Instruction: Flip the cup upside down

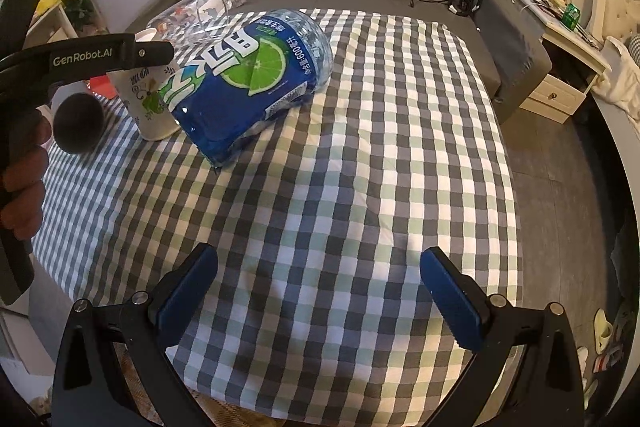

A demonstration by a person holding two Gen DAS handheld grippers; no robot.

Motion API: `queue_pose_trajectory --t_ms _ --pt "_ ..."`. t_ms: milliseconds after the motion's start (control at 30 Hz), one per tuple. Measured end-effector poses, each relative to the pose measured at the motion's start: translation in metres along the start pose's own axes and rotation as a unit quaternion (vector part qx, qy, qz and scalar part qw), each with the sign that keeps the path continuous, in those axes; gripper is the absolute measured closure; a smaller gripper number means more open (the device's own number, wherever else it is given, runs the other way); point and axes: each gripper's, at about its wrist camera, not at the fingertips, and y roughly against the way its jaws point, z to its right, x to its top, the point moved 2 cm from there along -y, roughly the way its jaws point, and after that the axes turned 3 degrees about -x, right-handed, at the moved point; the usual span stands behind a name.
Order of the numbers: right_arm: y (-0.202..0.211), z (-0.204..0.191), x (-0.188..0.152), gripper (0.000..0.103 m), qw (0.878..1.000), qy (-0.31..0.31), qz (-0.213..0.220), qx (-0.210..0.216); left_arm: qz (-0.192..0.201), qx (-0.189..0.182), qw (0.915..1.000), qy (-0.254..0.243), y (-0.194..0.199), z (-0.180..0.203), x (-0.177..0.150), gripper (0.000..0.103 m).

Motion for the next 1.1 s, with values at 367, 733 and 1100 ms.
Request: queue_pose_trajectory --t_ms 367,733,1100 --pt "-0.002 0.000 0.000 0.001 1.000 -0.002 0.000 0.003 -0.004 0.006 0.9999 -0.014 -0.007 0.003 0.001 0.043" --pt "0.008 0.001 0.002 0.001 1.000 -0.001 0.008 0.003 -0.014 -0.006 0.9999 0.008 0.001 0.002 -0.011 0.038" --pt "0.057 -0.002 0.016 0.001 0.998 0.012 0.059 -0.016 0.018 -0.016 0.9994 0.023 0.045 -0.002 -0.005 0.030"
